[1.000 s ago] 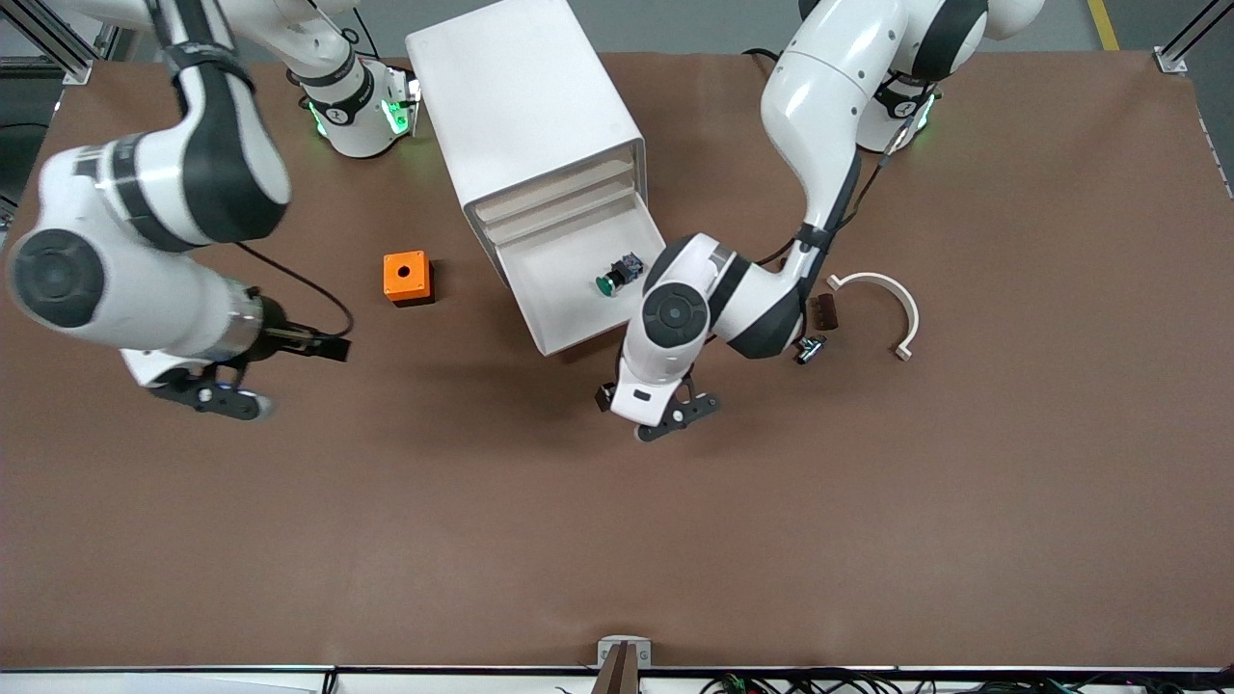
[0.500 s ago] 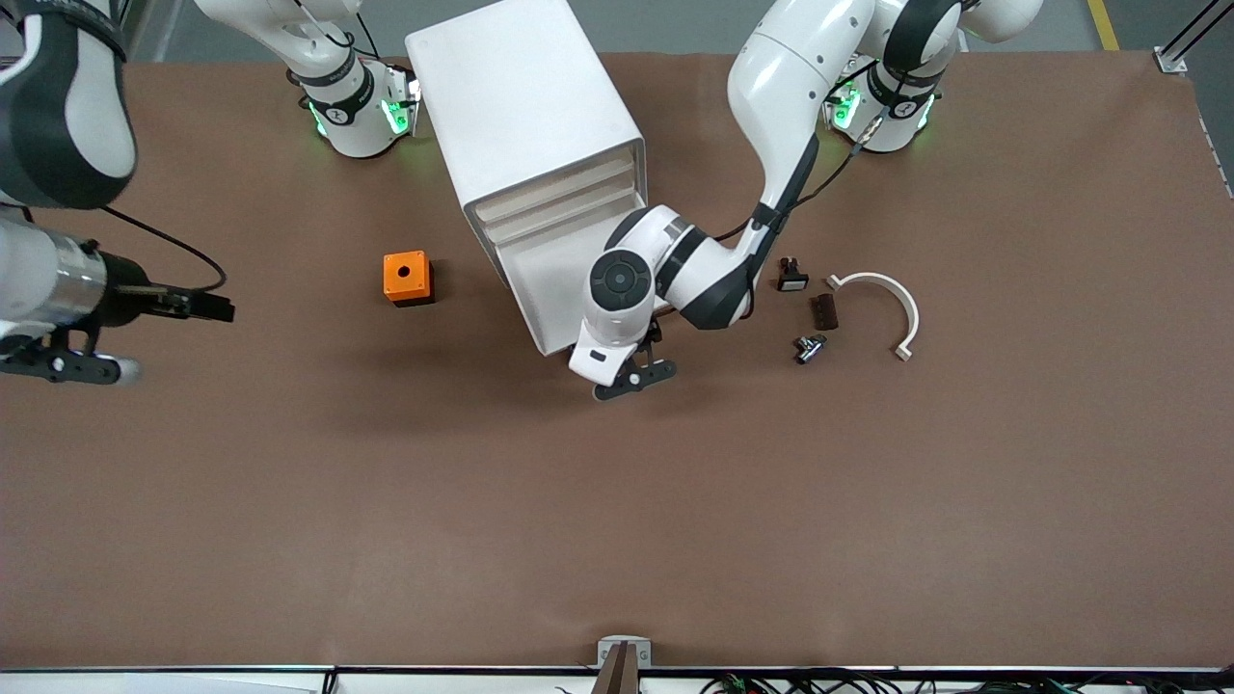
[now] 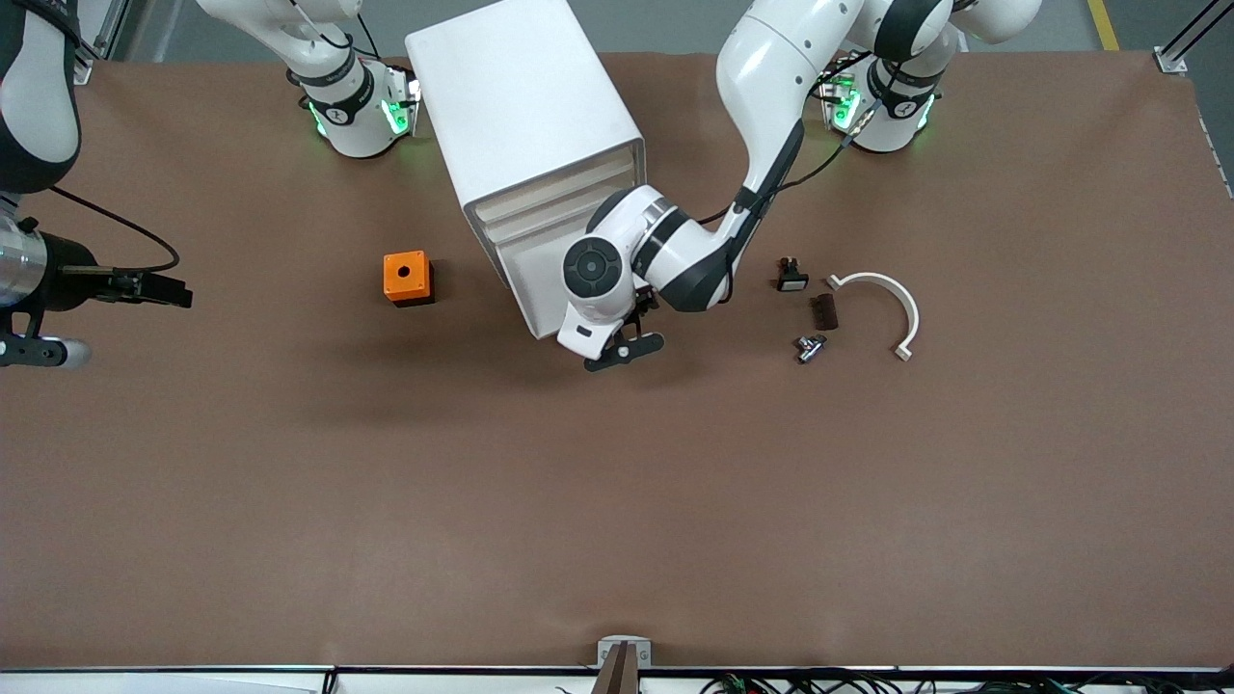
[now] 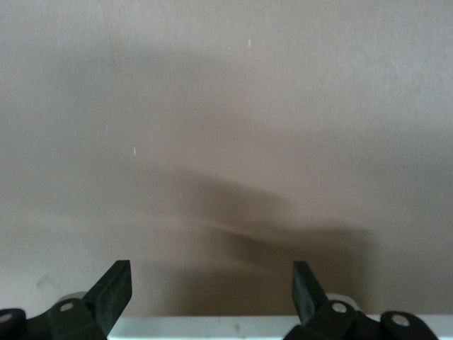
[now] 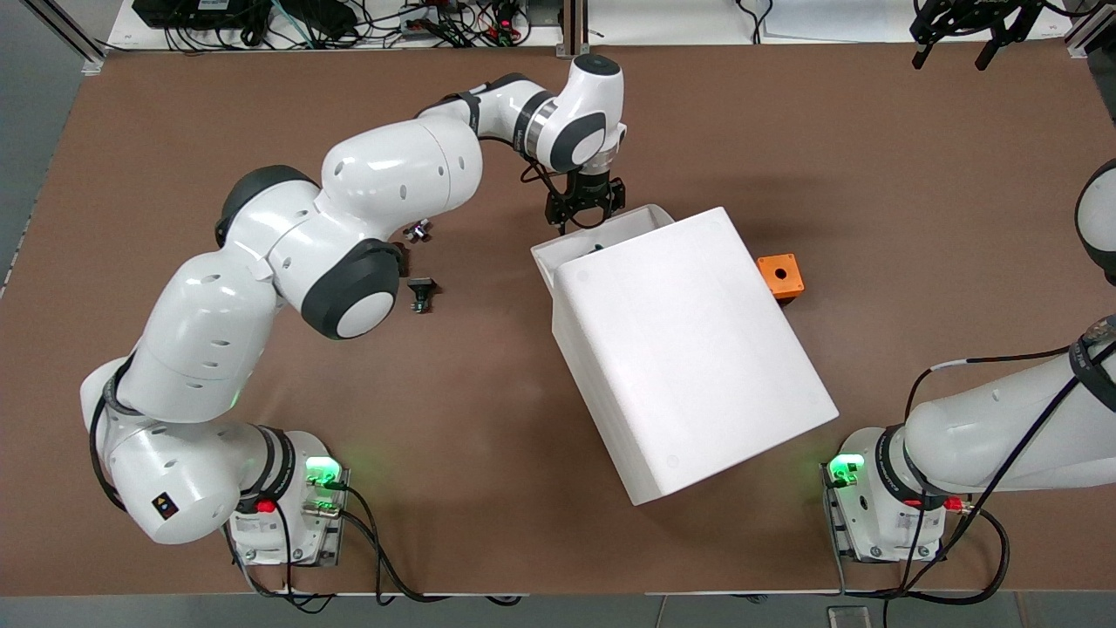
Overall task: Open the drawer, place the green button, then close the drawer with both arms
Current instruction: 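Push the drawer into the cabinet with the left gripper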
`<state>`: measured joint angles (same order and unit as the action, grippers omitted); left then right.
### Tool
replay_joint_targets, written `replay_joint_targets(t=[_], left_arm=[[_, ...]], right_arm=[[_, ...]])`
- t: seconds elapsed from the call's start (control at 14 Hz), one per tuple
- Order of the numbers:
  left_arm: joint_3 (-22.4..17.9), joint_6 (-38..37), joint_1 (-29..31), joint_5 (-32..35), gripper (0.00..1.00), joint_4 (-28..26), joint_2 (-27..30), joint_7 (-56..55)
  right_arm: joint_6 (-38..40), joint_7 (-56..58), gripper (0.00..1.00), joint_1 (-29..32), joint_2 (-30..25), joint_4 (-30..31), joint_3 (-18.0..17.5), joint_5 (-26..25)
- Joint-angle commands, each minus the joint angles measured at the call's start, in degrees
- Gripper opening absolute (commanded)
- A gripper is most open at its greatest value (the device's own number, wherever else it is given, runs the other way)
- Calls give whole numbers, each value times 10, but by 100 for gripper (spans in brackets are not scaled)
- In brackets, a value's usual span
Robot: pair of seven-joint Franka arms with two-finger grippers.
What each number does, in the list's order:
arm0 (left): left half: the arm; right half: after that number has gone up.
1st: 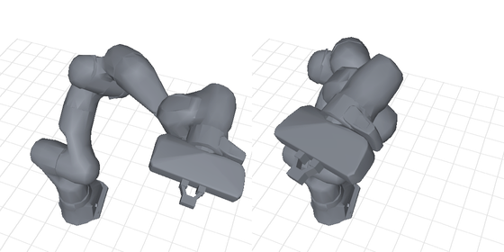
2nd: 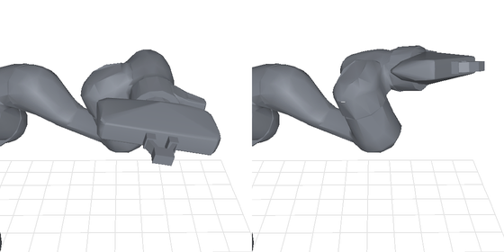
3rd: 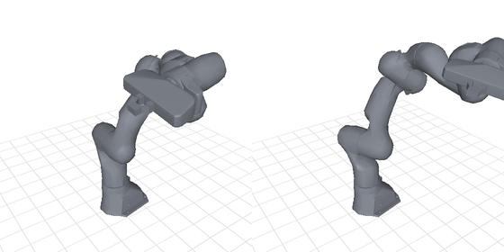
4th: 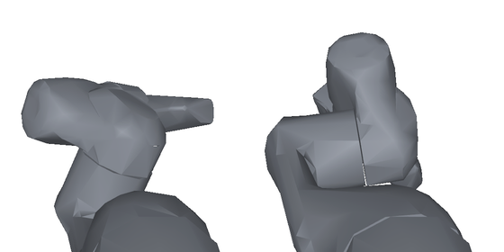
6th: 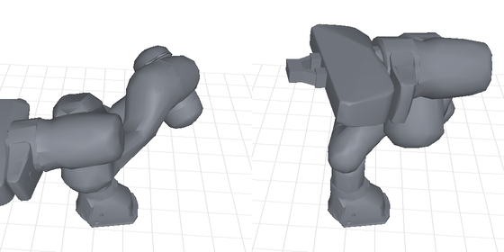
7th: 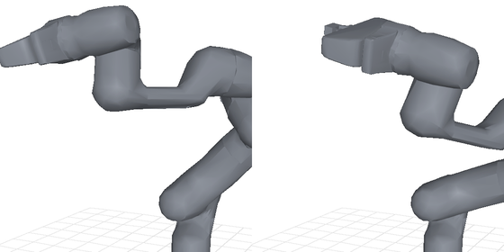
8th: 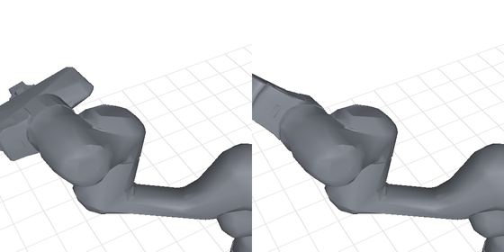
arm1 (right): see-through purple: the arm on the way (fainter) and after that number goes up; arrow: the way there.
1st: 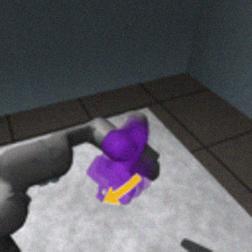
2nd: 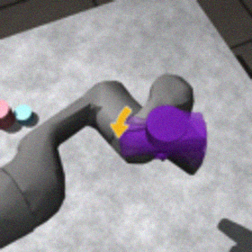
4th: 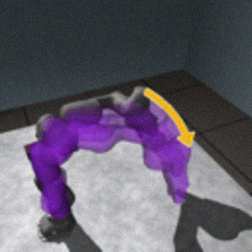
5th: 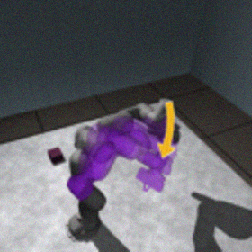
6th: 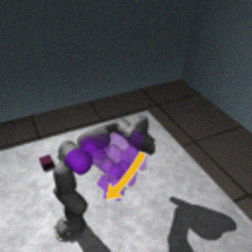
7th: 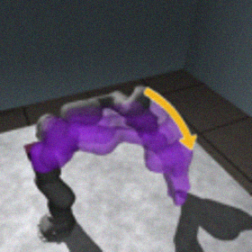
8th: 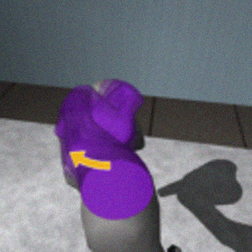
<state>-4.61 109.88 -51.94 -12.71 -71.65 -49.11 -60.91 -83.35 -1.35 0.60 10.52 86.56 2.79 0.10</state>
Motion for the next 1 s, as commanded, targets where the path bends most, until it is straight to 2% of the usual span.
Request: replay_joint_targets(t=[0.0, 0.21, 0.57, 0.93], left_arm=[[15, -13, -4, -3, 100, -9, 18, -27], [17, -13, -4, -52, 100, -9, 17, -35], [25, -12, -10, -90, 100, -9, 10, -37], [26, -6, -14, -158, 100, -10, 5, -37]], right_arm=[[-5, 9, 100, 10, -5, 5, -12, -10], [-5, 10, 100, 11, -3, -4, -12, -9], [-5, 18, 100, 16, -2, -9, -12, -9], [0, 17, 100, 18, 6, -55, -12, -9]])
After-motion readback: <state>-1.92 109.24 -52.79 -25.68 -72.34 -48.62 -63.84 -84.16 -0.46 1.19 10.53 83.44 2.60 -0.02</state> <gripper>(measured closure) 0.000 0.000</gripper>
